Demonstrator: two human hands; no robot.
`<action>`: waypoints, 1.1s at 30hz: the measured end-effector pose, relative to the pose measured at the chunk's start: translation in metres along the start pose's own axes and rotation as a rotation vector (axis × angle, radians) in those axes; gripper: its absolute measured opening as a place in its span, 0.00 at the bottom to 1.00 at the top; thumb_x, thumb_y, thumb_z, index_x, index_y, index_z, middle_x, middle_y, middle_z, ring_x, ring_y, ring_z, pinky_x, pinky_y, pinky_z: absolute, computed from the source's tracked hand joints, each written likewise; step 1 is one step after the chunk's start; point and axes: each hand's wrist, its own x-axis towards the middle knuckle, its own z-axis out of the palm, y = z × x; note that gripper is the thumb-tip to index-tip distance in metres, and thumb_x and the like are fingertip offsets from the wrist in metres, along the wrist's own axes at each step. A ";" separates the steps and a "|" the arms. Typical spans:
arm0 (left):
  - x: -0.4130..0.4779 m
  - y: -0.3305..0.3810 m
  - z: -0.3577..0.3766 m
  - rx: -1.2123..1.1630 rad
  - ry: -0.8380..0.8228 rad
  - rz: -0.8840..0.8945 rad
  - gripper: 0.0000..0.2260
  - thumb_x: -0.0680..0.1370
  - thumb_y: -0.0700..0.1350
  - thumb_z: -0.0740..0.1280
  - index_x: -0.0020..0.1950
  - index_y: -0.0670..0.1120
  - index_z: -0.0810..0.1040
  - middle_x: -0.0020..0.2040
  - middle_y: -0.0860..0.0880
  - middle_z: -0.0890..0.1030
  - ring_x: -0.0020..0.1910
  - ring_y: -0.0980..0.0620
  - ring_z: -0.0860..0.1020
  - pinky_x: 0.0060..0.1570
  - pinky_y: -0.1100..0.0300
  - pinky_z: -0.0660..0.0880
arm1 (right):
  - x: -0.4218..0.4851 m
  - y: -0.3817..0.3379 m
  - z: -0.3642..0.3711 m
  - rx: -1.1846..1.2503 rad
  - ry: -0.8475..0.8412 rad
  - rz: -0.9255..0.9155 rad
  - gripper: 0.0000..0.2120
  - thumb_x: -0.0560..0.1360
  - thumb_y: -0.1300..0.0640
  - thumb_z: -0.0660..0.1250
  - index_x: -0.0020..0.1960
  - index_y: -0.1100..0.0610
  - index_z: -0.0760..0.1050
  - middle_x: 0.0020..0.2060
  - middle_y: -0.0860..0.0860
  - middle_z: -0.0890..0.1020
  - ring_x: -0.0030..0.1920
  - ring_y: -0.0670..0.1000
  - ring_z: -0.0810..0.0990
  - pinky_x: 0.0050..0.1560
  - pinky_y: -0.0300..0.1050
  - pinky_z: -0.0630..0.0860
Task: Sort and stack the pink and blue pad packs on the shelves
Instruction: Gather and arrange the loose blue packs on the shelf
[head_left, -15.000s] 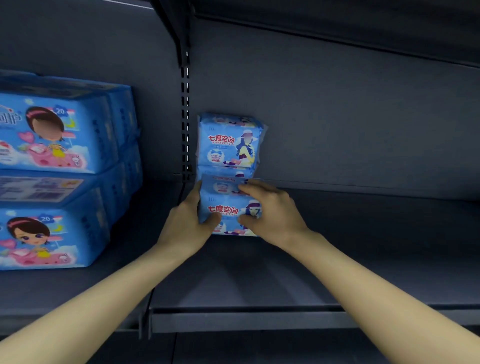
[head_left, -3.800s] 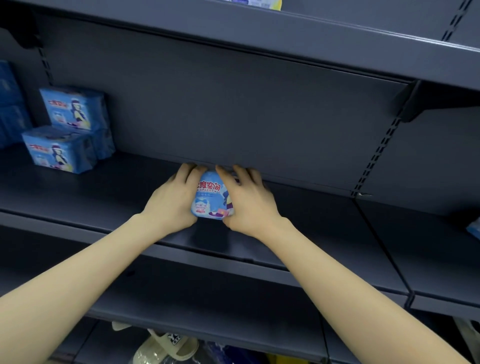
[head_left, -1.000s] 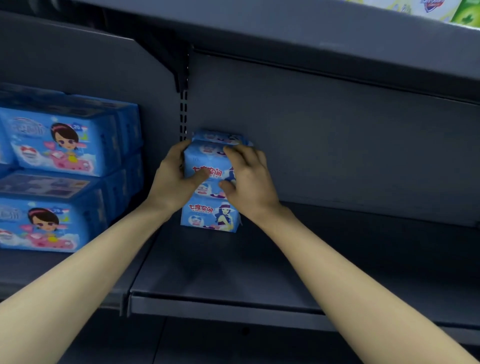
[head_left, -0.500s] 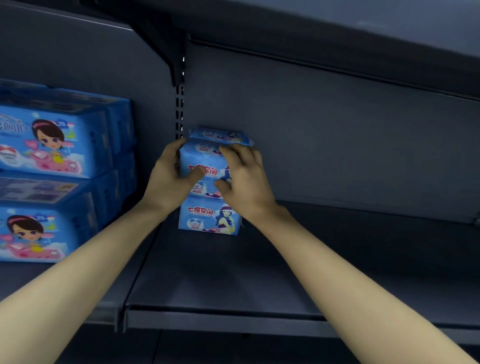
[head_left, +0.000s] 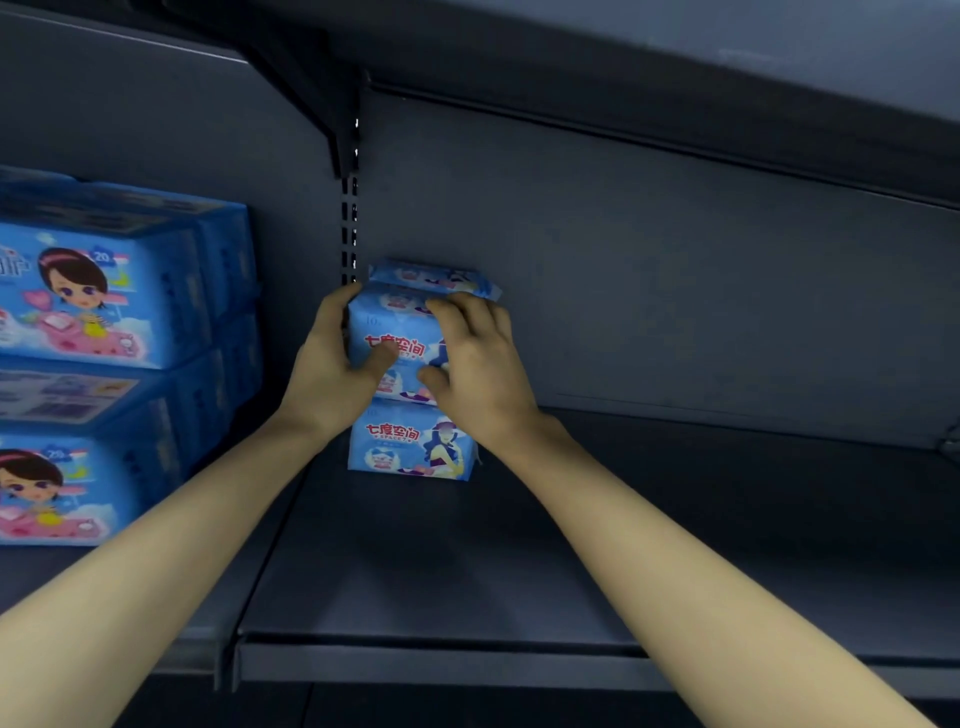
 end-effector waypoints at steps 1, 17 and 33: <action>0.000 0.000 0.000 0.000 -0.003 -0.004 0.24 0.76 0.35 0.65 0.69 0.46 0.63 0.50 0.58 0.75 0.47 0.64 0.76 0.45 0.70 0.76 | 0.000 0.000 0.000 -0.001 -0.001 0.000 0.27 0.69 0.64 0.71 0.66 0.67 0.68 0.63 0.62 0.70 0.66 0.64 0.63 0.64 0.49 0.64; -0.003 0.024 -0.002 0.504 0.077 0.161 0.26 0.73 0.34 0.67 0.70 0.39 0.65 0.68 0.40 0.69 0.67 0.43 0.68 0.62 0.57 0.65 | -0.006 -0.006 -0.022 -0.138 -0.151 0.064 0.31 0.75 0.55 0.64 0.74 0.58 0.56 0.74 0.54 0.57 0.74 0.55 0.52 0.69 0.62 0.58; -0.045 0.062 0.054 0.818 -0.250 0.495 0.26 0.63 0.35 0.76 0.60 0.35 0.76 0.59 0.34 0.77 0.60 0.32 0.74 0.52 0.38 0.72 | -0.050 0.022 -0.071 -0.148 -0.217 0.281 0.29 0.79 0.52 0.57 0.76 0.56 0.50 0.75 0.51 0.55 0.74 0.52 0.50 0.72 0.58 0.53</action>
